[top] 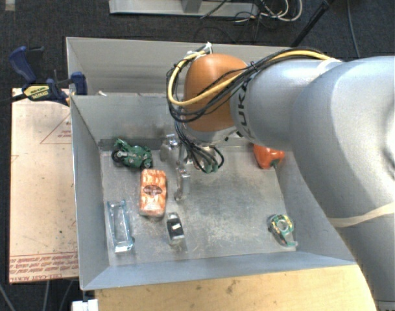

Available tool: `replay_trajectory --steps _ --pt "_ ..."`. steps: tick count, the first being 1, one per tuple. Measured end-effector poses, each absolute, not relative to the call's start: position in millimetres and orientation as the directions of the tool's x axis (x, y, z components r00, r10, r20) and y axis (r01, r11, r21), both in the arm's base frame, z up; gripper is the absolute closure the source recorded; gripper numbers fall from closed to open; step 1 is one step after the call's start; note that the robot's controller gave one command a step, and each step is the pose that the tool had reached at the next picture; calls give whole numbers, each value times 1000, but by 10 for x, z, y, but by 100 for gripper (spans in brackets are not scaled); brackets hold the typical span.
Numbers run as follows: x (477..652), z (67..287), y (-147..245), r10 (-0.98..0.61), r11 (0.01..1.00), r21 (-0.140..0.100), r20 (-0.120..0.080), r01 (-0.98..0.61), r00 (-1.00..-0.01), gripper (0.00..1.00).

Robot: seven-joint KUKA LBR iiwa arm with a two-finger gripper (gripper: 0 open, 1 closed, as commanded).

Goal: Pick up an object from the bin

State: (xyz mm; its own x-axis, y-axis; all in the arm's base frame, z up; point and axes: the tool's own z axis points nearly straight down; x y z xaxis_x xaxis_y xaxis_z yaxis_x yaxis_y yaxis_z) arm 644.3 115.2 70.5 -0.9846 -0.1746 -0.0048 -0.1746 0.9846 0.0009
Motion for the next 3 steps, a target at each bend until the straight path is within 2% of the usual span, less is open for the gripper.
replay_trajectory --steps 1,2,3 --pt "6333 702 1447 -269 963 -3 -3 -269 -963 0" --pt "6204 704 1595 126 992 1 -2 126 -992 100" --pt "6204 704 1596 125 992 1 -2 125 -992 100"
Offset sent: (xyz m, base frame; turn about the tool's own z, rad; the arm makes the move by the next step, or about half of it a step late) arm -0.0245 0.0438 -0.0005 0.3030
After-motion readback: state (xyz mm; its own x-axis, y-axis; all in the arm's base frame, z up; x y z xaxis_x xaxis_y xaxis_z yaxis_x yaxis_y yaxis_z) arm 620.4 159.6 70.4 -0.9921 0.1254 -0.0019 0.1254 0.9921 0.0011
